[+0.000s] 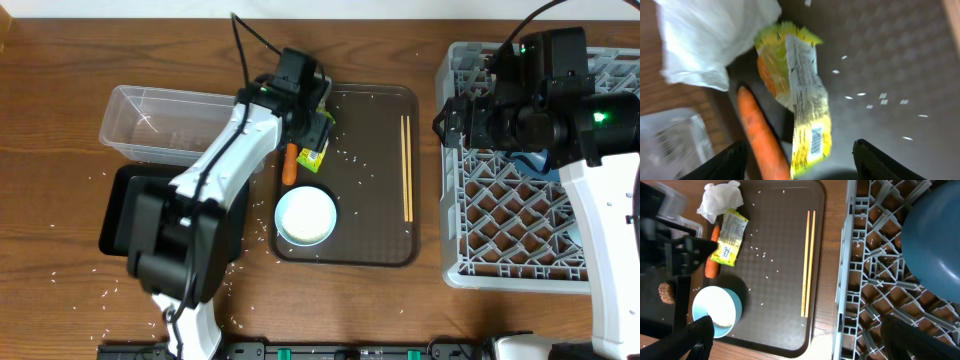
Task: Sort waste into correct bins and load items into the dishwasher rack
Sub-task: 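Carry the wrapper into the clear plastic container and open the left gripper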
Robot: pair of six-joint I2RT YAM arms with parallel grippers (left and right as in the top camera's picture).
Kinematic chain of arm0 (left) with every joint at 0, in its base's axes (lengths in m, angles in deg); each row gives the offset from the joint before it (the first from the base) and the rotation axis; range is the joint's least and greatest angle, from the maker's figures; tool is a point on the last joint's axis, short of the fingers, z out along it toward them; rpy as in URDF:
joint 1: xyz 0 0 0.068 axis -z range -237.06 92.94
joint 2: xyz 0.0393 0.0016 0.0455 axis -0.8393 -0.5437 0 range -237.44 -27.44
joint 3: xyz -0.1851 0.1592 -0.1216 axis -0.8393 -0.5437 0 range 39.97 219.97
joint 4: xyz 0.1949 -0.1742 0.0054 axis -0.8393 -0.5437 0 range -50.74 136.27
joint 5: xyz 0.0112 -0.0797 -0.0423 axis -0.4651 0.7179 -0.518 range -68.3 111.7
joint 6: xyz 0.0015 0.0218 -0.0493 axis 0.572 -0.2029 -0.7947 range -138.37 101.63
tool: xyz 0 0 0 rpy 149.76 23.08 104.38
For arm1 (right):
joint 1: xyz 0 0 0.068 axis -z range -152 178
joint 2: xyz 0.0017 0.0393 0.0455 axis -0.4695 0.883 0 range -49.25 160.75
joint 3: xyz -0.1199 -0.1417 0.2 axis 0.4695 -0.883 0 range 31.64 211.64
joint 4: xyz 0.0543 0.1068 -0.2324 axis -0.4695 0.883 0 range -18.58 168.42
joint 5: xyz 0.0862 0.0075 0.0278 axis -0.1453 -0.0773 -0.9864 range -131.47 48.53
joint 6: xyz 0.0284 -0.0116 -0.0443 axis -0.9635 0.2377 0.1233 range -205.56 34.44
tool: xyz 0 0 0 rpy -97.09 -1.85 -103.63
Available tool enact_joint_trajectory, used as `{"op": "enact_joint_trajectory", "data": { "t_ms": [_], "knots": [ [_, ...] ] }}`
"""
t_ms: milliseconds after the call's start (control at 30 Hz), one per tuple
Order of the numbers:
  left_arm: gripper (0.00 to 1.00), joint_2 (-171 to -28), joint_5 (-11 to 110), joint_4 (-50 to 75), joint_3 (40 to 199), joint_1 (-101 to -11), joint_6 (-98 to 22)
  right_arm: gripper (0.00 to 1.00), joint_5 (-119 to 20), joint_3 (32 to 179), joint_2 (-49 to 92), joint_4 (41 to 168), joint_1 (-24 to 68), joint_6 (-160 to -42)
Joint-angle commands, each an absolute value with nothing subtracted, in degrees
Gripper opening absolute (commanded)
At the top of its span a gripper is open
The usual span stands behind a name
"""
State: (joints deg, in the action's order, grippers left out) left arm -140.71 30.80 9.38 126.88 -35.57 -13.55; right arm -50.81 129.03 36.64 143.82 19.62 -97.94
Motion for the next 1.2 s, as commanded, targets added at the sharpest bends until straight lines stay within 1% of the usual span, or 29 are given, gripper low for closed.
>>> {"op": "enact_joint_trajectory", "data": {
  "t_ms": [0, 133, 167, 200, 233, 267, 300, 333, 500, 600, 667, 733, 800, 833, 867, 967, 1033, 1100, 1167],
  "knots": [
    [0.69, -143.8, 31.6, 10.8, 126.8, -35.0, -10.8, 0.99, -50.7, 129.0, 36.6, 143.9, 18.9, -97.5],
    [0.69, -148.4, 31.6, 12.6, 126.8, -35.0, -10.7, 0.99, -50.7, 129.0, 36.6, 144.1, 18.9, -97.5],
    [0.67, -148.9, 31.6, 12.8, 126.8, -35.0, -10.7, 0.99, -50.7, 129.0, 36.6, 144.1, 18.9, -97.5],
    [0.63, -149.3, 31.6, 13.0, 126.8, -35.0, -10.7, 0.99, -50.7, 129.0, 36.6, 144.2, 18.9, -97.5],
    [0.54, -149.3, 31.6, 13.0, 126.8, -35.0, -10.7, 0.99, -50.7, 129.0, 36.6, 144.2, 18.9, -97.5],
    [0.34, -149.3, 31.6, 13.1, 126.8, -35.0, -10.7, 0.99, -50.7, 129.0, 36.6, 144.3, 18.9, -97.5],
    [0.19, -149.1, 31.6, 13.0, 127.0, -35.0, -10.7, 0.99, -50.7, 129.0, 36.6, 144.3, 18.9, -97.5],
    [0.06, -148.6, 31.6, 12.6, 127.2, -35.0, -10.7, 0.99, -50.7, 129.0, 36.6, 144.3, 18.9, -97.5],
    [0.06, -143.5, 31.6, 9.9, 128.6, -34.7, -12.0, 0.99, -50.7, 129.0, 36.6, 144.3, 18.9, -97.5],
    [0.06, -137.5, 30.2, 9.0, 128.7, -35.0, -13.4, 0.99, -50.7, 129.0, 36.6, 144.3, 18.9, -97.5],
    [0.07, -134.3, 26.0, 8.3, 128.7, -35.6, -15.6, 0.99, -50.7, 129.0, 36.6, 144.3, 18.9, -97.5],
    [0.07, -131.6, 19.0, 6.8, 128.7, -36.7, -19.7, 0.99, -50.7, 129.0, 36.6, 144.2, 18.9, -97.5],
    [0.06, -130.4, 11.9, 4.7, 128.7, -38.8, -26.9, 0.99, -50.7, 129.0, 36.6, 144.3, 18.9, -97.5],
    [0.06, -130.3, 8.8, 2.8, 128.7, -40.9, -33.1, 0.99, -50.7, 129.0, 36.6, 144.3, 18.9, -97.5],
    [0.06, -130.5, 7.8, 1.6, 128.4, -42.5, -37.7, 0.99, -50.7, 129.0, 36.6, 144.3, 18.9, -97.5],
    [0.06, -131.0, 7.7, 0.2, 126.3, -47.9, -53.5, 0.99, -50.7, 129.0, 36.6, 144.3, 18.9, -97.5],
    [0.06, -131.4, 8.8, 0.3, 124.8, -50.8, -61.3, 0.99, -50.7, 129.0, 36.6, 144.2, 18.9, -97.5],
    [0.06, -131.7, 11.3, 0.6, 123.6, -53.4, -66.4, 0.99, -50.7, 129.0, 36.6, 144.2, 18.9, -97.5],
    [0.06, -131.7, 12.6, 1.6, 123.1, -54.9, -68.8, 0.99, -50.7, 129.0, 36.6, 144.1, 18.9, -97.5]
  ]
}}
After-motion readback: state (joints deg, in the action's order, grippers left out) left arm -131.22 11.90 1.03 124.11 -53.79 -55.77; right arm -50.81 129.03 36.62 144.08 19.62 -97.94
